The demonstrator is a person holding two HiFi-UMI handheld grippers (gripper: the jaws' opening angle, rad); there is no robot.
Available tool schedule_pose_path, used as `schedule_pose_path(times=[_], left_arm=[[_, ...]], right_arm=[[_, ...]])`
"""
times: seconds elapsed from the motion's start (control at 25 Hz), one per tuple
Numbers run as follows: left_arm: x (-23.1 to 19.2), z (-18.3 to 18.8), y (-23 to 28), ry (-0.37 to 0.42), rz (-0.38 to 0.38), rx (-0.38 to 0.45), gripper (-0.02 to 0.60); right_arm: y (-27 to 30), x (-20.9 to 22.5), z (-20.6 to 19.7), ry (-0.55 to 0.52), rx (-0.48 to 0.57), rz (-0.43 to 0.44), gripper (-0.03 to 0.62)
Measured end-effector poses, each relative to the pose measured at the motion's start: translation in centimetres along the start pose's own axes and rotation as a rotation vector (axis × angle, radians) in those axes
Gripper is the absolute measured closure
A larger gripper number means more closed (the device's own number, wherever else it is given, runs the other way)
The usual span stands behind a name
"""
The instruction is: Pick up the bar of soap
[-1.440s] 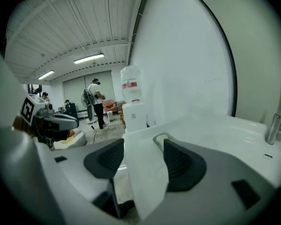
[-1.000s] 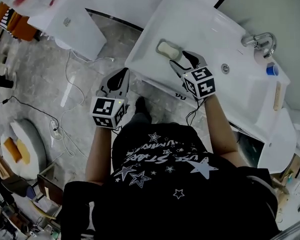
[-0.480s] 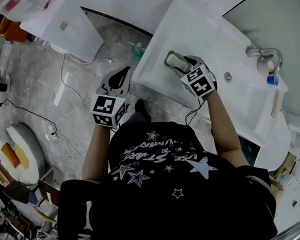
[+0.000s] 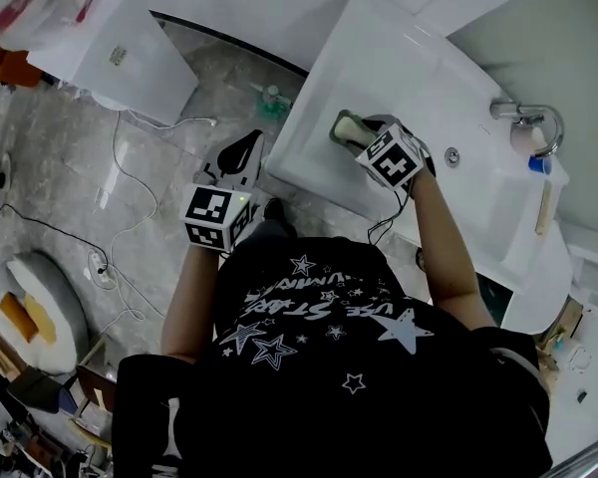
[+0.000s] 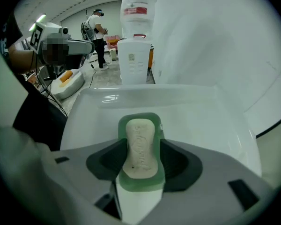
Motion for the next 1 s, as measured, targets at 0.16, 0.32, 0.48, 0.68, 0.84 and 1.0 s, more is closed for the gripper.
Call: schedule_pose_path(times=[0.16, 0.32, 0.48, 0.68, 0.84, 1.0], left_arm=[[0.0, 0.3, 0.6, -0.003, -0.008, 0.005, 0.571], [-0.1, 0.4, 0.9, -0.001, -0.009, 0.004, 0.571], [-0.4, 0.4, 1.1, -0.002, -0.008, -0.005, 0.571], [0.0, 0.2, 1.5, 0.001, -0.019, -0.014, 0.571], [0.5, 0.3, 1.8, 0.01, -0.031, -0.016, 0.571], [1.2, 0.1, 1.7, 0.023, -0.051, -0.014, 0.571]], right_arm=[[0.4, 0.2, 0.3, 0.0, -0.072, 0.046, 0.375], [0.8, 0.4, 0.7, -0.064, -0.144, 0.048, 0.393], [1.3, 0.3, 1.3, -0.087, -0.198, 0.018, 0.393], [1.6, 0.3, 1.6, -0.098, -0.222, 0.005, 0.396], [1.4, 0.4, 1.6, -0.118, -0.19, 0.001, 0.399], [1.3, 0.2, 0.9, -0.141, -0.186, 0.012, 0.401]])
Point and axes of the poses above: the fingertips, and each gripper's own axes: y forward along the fingers, x to its right, z out of its top, the point moved 8 cm from there along -y, backward along the fingers, and after that the axes turned 12 degrees about z, right-handed, at the moved point
